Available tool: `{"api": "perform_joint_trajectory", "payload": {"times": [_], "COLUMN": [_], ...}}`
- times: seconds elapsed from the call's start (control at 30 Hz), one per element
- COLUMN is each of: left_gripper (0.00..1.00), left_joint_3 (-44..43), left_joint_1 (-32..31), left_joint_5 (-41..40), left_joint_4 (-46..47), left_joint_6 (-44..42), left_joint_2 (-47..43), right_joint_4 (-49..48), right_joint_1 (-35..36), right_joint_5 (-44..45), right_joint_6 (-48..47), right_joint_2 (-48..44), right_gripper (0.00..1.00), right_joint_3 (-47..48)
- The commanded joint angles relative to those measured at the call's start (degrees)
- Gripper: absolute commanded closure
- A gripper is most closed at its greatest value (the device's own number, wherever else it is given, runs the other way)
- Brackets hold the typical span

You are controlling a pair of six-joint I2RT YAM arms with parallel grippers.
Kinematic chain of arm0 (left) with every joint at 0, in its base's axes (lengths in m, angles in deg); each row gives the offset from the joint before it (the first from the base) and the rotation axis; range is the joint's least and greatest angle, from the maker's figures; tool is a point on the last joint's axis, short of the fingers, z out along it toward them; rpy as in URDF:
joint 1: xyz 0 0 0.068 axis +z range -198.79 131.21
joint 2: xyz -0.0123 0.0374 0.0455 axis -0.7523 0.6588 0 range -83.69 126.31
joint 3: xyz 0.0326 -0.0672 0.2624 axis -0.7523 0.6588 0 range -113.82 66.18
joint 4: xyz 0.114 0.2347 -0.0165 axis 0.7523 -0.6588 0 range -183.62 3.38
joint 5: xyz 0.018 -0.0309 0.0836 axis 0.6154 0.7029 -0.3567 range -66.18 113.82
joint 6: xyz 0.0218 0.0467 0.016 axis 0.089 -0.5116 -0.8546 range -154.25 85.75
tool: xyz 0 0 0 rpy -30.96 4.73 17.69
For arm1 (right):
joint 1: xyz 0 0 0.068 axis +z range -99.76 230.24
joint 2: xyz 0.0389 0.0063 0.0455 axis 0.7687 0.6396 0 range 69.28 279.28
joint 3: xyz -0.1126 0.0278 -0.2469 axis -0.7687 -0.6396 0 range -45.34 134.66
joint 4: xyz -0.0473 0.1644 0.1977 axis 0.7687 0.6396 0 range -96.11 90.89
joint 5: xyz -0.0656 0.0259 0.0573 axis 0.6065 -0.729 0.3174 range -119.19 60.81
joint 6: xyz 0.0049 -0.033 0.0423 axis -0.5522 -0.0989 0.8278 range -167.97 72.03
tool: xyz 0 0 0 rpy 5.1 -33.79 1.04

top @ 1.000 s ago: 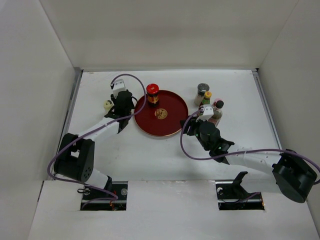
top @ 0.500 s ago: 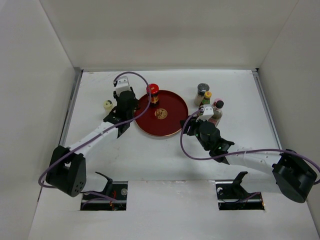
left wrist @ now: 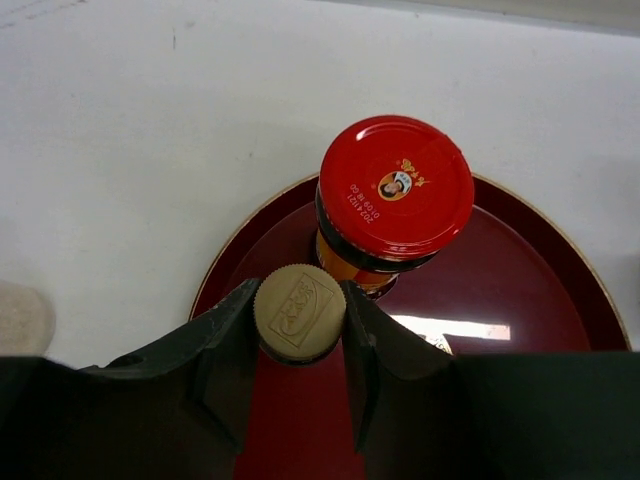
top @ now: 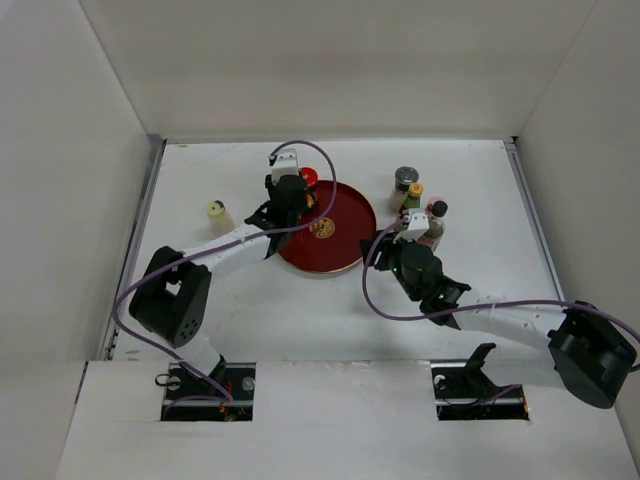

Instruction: Organize the condiment bottles

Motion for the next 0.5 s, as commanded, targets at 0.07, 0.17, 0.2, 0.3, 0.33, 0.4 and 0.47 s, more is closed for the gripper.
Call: {"api": "perform_joint_trajectory", "payload": {"times": [0.07, 0.17, 0.2, 0.3, 0.33, 0.4, 0.47], "left_gripper": [0.77, 0.74, 0.72, 0.60, 0.53, 0.41, 0.28], "left_joint_3": [-3.8, -2.6, -2.0, -0.6, -0.5, 0.4, 1.8], "left_joint_1": [-0.7, -0.8, -0.9, -1.0, -1.0, -1.2, -1.6], "left_joint_5": [-0.7, -1.7, -2.0, -3.6, -3.9, -4.0, -4.6], "left_joint_4": [6.0, 6.0, 6.0, 6.1, 5.7, 5.8, 6.3], "left_joint_6": [-0.8, -0.8, -0.7, -0.6, -0.6, -0.8, -0.8], "left_joint_2": [1.2, 1.5, 1.5, 1.4, 1.3, 0.1, -2.2], "right_joint_4": [-2.3, -2.8, -2.3, -2.8, -2.9, -2.3, -2.2], "right_joint_1": [0.5, 0.5, 0.5, 0.5, 0.5, 0.3, 0.5], "right_joint_5": [0.1, 0.0, -0.1, 0.1, 0.1, -0.1, 0.0], "right_joint_6": [-0.1, 0.0, 0.0, -0.1, -0.1, 0.1, -0.1], "right_joint_2": [-1.0, -0.9, -0.8, -1.2, -1.1, -0.6, -0.6], "right_gripper": [0.38, 0.37, 0.37, 0.36, 0.36, 0.36, 0.37], "right_joint_3": [1.4, 1.1, 1.3, 1.1, 1.0, 1.2, 1.4]}}
